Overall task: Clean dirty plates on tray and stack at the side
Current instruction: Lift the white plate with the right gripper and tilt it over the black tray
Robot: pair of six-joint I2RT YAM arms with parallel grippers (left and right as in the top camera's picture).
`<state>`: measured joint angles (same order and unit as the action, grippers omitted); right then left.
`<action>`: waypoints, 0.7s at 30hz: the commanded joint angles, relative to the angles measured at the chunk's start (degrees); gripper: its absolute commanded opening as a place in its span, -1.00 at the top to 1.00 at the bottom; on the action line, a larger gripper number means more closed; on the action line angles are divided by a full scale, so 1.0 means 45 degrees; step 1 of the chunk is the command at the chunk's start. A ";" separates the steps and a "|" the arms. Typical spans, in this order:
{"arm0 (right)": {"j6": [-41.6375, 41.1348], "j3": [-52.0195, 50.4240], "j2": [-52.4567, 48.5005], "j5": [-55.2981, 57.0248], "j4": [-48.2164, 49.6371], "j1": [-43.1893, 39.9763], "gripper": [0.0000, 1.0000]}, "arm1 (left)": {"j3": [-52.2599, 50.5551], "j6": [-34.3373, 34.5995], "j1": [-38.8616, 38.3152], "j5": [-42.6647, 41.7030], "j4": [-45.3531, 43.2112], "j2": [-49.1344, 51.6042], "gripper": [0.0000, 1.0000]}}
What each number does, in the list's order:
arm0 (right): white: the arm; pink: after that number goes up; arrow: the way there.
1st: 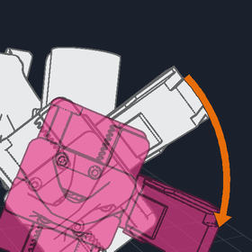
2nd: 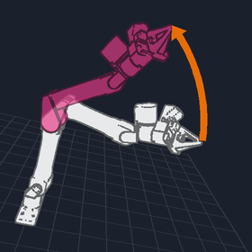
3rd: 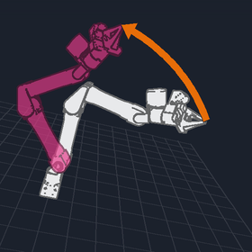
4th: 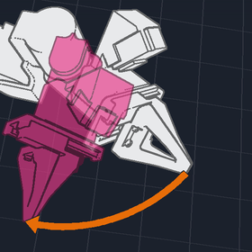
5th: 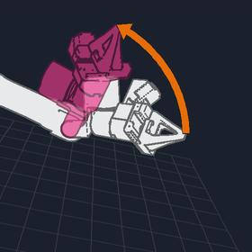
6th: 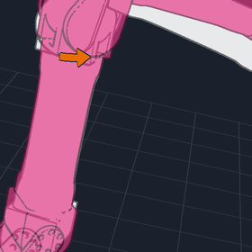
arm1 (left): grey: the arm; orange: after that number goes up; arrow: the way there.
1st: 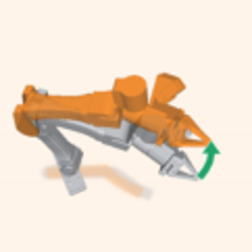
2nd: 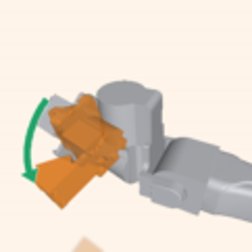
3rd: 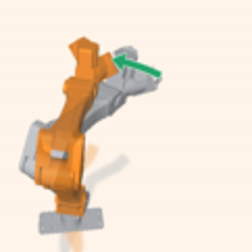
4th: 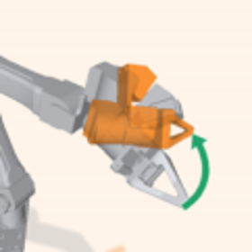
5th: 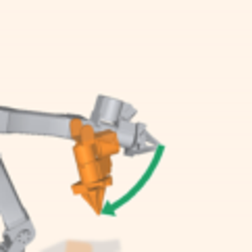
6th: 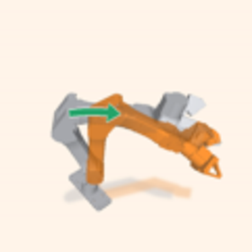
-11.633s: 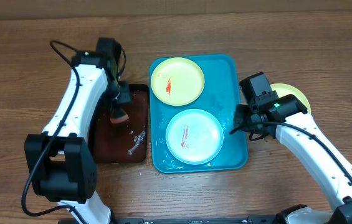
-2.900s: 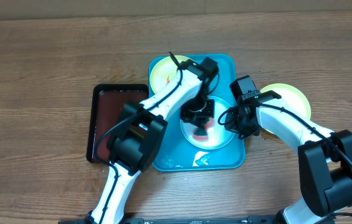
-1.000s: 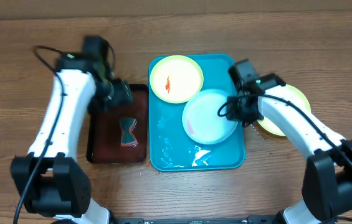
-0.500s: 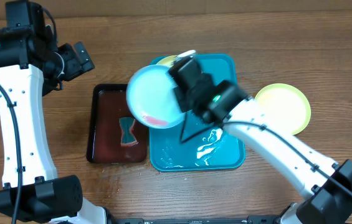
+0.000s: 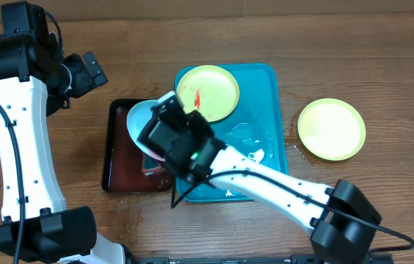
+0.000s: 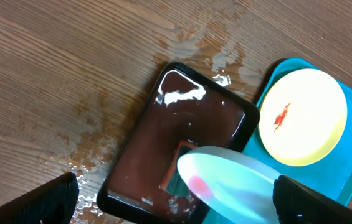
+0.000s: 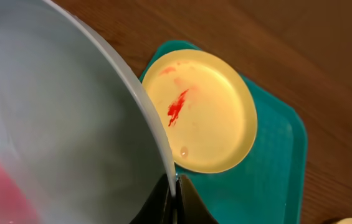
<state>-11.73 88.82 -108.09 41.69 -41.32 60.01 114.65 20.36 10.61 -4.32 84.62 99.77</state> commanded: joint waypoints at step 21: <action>0.0010 0.0296 0.0374 0.6844 0.0500 0.2390 0.92 | 0.0257 -0.0151 0.0063 0.0005 0.0000 -0.0194 -1.00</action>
<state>-11.70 88.84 -108.07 70.06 -39.53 70.59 114.65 20.36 10.61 -4.29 84.64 99.77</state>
